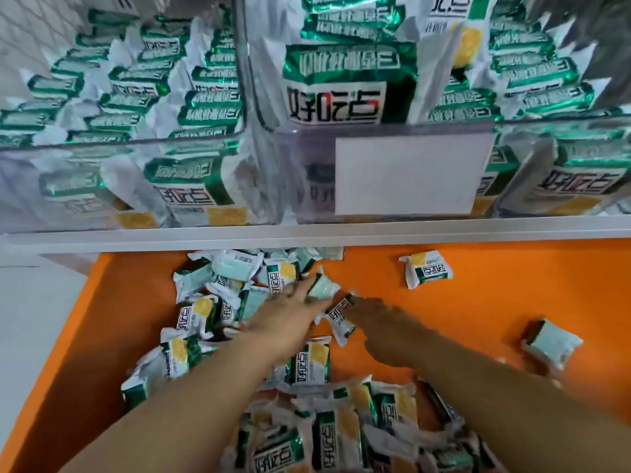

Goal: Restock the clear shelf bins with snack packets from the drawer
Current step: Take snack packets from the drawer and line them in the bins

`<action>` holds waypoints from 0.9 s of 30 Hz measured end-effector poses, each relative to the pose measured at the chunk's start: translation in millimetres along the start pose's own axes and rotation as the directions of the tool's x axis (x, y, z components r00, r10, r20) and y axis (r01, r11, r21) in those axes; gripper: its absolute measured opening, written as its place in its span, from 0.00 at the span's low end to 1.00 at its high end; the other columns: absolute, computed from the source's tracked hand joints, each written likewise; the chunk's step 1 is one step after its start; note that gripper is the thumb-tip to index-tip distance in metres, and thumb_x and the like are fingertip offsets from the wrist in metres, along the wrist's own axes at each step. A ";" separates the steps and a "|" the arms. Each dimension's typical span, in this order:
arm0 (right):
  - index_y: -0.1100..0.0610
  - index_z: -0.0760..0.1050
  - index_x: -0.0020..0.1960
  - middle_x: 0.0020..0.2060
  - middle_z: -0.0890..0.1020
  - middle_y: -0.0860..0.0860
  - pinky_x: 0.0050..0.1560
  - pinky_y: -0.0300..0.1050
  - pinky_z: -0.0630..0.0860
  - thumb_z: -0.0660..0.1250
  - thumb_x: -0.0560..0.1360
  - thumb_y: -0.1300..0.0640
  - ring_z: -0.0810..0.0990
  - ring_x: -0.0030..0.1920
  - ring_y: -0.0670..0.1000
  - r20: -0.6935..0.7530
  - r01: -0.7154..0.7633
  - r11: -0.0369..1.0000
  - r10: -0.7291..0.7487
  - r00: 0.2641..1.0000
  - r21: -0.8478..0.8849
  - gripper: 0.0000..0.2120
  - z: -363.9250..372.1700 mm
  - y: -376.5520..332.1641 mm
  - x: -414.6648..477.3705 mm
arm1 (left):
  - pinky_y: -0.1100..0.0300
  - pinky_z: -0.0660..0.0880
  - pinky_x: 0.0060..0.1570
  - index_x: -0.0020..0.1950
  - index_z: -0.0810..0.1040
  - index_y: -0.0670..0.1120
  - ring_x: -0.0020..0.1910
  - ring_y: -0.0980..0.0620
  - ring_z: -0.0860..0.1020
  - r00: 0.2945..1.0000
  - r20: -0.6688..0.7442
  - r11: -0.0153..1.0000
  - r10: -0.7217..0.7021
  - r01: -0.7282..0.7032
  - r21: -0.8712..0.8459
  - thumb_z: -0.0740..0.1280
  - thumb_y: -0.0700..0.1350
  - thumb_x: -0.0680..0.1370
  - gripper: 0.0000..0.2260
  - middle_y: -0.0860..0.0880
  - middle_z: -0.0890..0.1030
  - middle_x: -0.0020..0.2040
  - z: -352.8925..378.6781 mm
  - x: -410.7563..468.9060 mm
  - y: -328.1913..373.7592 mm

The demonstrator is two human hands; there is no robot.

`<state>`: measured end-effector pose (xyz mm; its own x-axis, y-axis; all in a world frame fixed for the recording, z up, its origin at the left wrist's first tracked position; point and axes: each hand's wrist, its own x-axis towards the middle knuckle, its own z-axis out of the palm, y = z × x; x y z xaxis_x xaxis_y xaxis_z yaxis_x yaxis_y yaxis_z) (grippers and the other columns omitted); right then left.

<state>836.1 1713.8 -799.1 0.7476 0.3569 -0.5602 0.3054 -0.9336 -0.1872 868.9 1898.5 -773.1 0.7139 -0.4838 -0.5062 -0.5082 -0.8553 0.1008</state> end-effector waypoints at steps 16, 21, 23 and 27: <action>0.55 0.55 0.74 0.68 0.67 0.55 0.61 0.51 0.69 0.67 0.76 0.53 0.67 0.66 0.58 -0.071 -0.093 0.995 0.090 0.993 -0.046 0.32 16.3 8.4 6.2 | 0.54 0.63 0.38 0.45 0.65 0.51 0.41 0.50 0.66 0.992 0.023 0.971 0.126 -0.118 -0.209 0.61 0.40 0.76 0.07 0.45 0.72 0.51 21.8 19.2 6.2; 0.54 0.70 0.64 0.60 0.69 0.53 0.50 0.44 0.73 0.71 0.71 0.47 0.73 0.57 0.53 -0.055 -0.176 0.965 0.190 0.980 0.193 0.25 5.2 25.6 5.4 | 0.53 0.62 0.39 0.52 0.70 0.48 0.41 0.47 0.70 0.971 -0.157 0.971 0.182 -0.202 -0.125 0.57 0.43 0.80 0.03 0.45 0.71 0.45 14.6 11.9 14.1; 0.52 0.71 0.61 0.61 0.68 0.49 0.48 0.42 0.73 0.70 0.70 0.47 0.74 0.55 0.52 -0.138 -0.229 0.924 0.281 0.950 0.305 0.22 -1.3 35.2 4.1 | 0.55 0.65 0.46 0.63 0.69 0.44 0.53 0.44 0.71 0.978 -0.104 0.983 0.182 -0.180 0.024 0.58 0.36 0.80 0.13 0.44 0.70 0.58 20.0 11.6 13.6; 0.52 0.71 0.64 0.63 0.68 0.50 0.52 0.46 0.76 0.70 0.70 0.50 0.73 0.60 0.54 -0.325 -0.249 0.855 0.419 0.848 0.455 0.24 -10.8 43.5 -0.4 | 0.50 0.74 0.52 0.68 0.68 0.49 0.58 0.45 0.73 0.961 -0.023 0.961 0.275 -0.275 -0.033 0.63 0.33 0.75 0.23 0.49 0.69 0.65 34.5 14.2 5.2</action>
<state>855.5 1673.3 -798.3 0.9534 -0.0787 -0.2911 -0.1929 -0.9013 -0.3878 859.8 1893.6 -809.3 0.5579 -0.7044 -0.4388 -0.6689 -0.6946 0.2647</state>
